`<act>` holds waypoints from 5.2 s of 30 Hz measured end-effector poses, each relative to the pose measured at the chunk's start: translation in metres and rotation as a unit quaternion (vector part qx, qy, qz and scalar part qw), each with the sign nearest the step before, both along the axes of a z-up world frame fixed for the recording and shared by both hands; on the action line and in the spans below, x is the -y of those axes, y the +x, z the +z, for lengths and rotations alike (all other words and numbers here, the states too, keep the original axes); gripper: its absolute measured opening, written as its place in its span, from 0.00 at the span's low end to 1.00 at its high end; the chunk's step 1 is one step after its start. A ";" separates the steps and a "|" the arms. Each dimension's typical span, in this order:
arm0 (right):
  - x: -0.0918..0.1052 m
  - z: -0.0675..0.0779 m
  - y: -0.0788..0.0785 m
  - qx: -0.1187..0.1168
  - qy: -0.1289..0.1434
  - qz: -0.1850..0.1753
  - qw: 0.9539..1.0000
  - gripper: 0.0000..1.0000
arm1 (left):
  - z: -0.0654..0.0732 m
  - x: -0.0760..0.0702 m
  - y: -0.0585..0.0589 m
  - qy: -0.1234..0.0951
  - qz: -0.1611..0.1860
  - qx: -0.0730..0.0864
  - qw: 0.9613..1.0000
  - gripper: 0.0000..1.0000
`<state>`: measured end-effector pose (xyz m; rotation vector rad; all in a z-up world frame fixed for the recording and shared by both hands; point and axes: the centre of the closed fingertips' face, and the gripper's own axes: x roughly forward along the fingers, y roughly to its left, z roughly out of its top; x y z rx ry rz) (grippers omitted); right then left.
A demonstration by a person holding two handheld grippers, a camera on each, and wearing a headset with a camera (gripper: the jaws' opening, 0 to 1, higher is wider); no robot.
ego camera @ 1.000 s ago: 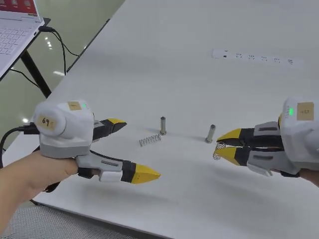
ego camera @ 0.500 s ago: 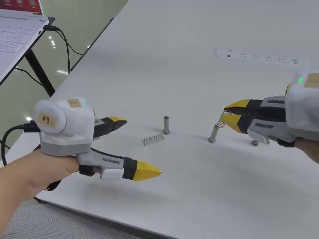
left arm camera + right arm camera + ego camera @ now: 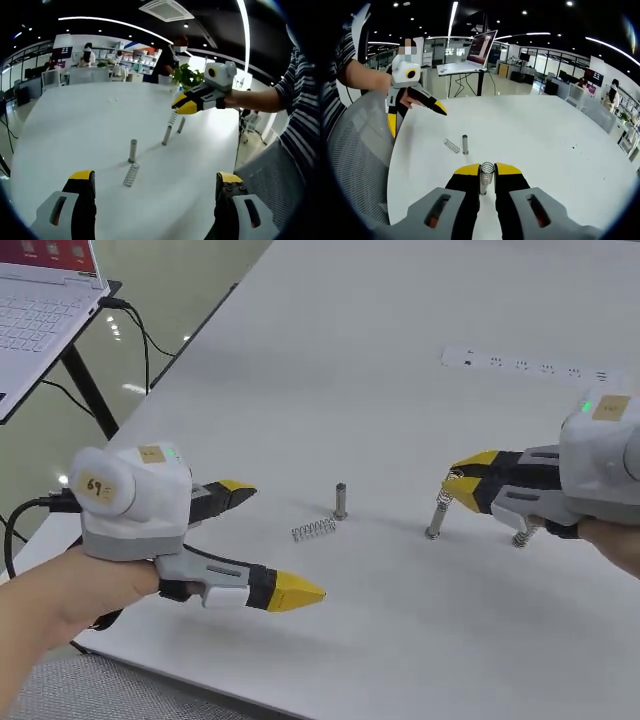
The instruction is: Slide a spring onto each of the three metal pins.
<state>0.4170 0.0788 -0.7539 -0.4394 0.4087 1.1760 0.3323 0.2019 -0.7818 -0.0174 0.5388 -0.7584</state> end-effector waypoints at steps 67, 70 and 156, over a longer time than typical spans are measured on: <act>0.001 -0.053 -0.007 -0.007 -0.066 0.025 0.997 0.07 | -0.005 0.000 -0.007 0.003 -0.004 -0.008 1.000 0.98; 0.001 -0.056 -0.005 -0.004 -0.067 0.026 0.997 0.07 | -0.005 0.000 -0.007 0.003 -0.004 -0.008 1.000 0.98; -0.108 -0.037 -0.063 0.051 -0.188 0.341 0.920 0.17 | 0.002 -0.004 -0.007 -0.006 0.001 0.000 1.000 0.98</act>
